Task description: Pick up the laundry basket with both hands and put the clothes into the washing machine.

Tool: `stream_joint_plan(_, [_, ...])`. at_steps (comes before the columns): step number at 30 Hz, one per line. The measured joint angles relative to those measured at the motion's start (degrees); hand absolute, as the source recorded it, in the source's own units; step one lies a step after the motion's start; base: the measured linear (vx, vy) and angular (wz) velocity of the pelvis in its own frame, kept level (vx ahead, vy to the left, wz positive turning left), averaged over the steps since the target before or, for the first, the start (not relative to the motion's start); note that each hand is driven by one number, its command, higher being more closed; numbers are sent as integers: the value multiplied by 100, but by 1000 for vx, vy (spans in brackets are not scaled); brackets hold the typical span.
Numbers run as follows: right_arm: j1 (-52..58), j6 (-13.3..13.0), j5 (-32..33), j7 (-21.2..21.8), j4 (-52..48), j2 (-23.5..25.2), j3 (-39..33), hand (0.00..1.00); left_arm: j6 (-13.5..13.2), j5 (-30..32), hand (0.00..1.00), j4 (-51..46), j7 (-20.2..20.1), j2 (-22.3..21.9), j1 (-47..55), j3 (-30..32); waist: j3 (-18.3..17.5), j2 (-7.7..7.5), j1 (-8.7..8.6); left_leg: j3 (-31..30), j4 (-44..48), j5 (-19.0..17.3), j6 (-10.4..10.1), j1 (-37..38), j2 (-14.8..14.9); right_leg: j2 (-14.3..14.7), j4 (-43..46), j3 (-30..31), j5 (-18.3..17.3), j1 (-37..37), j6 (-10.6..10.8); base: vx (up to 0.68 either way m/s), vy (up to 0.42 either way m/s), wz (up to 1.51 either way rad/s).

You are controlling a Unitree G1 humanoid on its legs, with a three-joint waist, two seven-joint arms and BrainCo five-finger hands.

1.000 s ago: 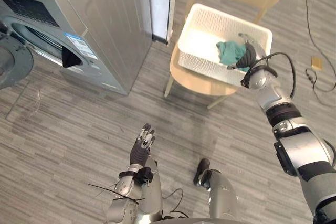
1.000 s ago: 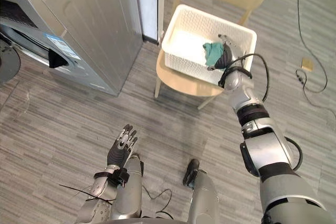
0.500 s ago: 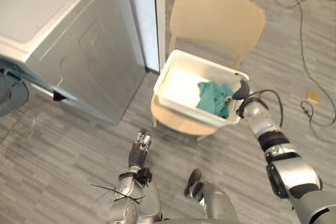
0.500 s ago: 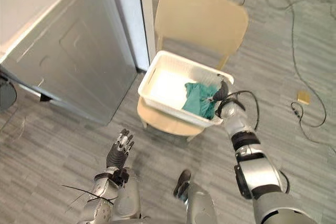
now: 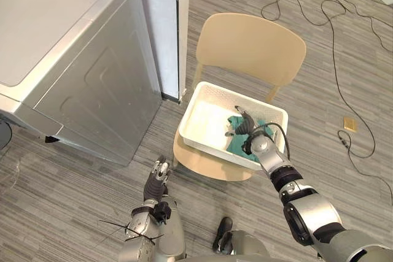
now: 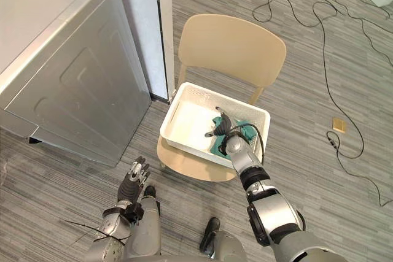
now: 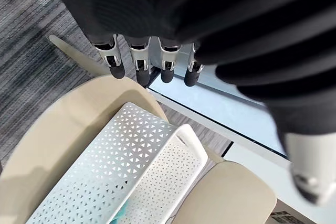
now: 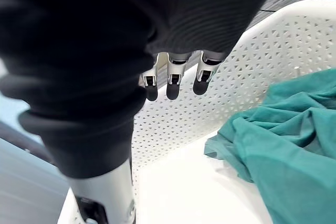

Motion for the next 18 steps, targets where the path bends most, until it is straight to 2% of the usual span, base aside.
stream_joint_plan(5, [4,108,-56,5,383,-148,16,0,-2,85,0,3,17,49,-59,-36,22,51,-16,181,-86,12,7,-270,-3,-1,10,191,167,-454,34,-106,35,-26])
stream_joint_plan(8, [-130,234,-130,7,545,-476,20,0,-2,28,0,-3,22,40,-87,-43,94,170,-17,239,-109,90,75,-419,-32,-61,5,260,255,-668,80,-28,16,-8])
stream_joint_plan(12, [-671,408,-296,18,895,-1216,216,0,-4,-513,0,-109,28,-45,-210,-48,229,370,-13,259,-486,408,150,-636,-193,-138,-187,228,471,-954,98,-4,10,6])
stream_joint_plan(18, [-1367,393,-284,18,1218,-1850,643,0,-9,-1186,0,-190,38,-258,-389,-56,489,453,9,200,-1171,863,137,-775,-302,-159,-384,80,608,-1237,58,0,-24,11])
